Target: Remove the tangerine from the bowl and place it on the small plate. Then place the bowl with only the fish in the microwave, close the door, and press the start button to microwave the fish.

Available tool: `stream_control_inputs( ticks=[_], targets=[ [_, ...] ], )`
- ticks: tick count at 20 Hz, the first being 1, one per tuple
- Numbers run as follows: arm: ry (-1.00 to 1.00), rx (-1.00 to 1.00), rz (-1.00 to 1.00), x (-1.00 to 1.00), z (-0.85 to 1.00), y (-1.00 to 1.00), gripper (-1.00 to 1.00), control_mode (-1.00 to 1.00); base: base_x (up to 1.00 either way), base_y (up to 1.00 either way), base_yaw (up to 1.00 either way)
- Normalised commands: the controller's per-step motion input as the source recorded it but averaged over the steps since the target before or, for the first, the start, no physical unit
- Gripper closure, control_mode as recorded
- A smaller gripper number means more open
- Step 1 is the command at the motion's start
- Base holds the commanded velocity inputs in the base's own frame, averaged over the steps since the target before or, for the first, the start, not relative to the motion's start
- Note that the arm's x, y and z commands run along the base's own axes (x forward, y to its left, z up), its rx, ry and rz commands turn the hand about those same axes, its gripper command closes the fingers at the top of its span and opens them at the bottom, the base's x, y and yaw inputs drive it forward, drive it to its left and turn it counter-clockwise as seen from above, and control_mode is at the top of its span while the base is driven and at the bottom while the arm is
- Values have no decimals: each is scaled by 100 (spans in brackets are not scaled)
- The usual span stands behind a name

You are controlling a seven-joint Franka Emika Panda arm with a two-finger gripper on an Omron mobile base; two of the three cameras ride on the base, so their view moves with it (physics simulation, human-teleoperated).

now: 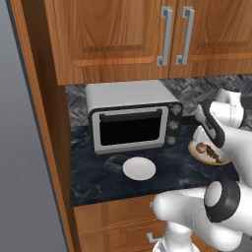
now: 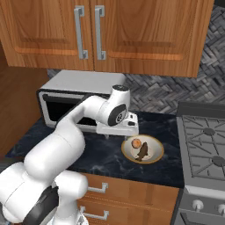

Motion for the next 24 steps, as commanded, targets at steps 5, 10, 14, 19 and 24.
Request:
stream_control_inputs(
  ticks=[5,10,14,19,24],
  targets=[
    [4,0,16,24,-12,-18,-100,-100,0,0,0],
    [6,-1,20,30,-34,-1,-100,-100,0,0,0],
    [3,-2,7,34,-9,-5,-100,-100,0,0,0],
    [0,0,1,41,-21,-19,-100,-100,0,0,0],
    [0,0,2,23,-22,-15,-100,-100,0,0,0]
  ],
)
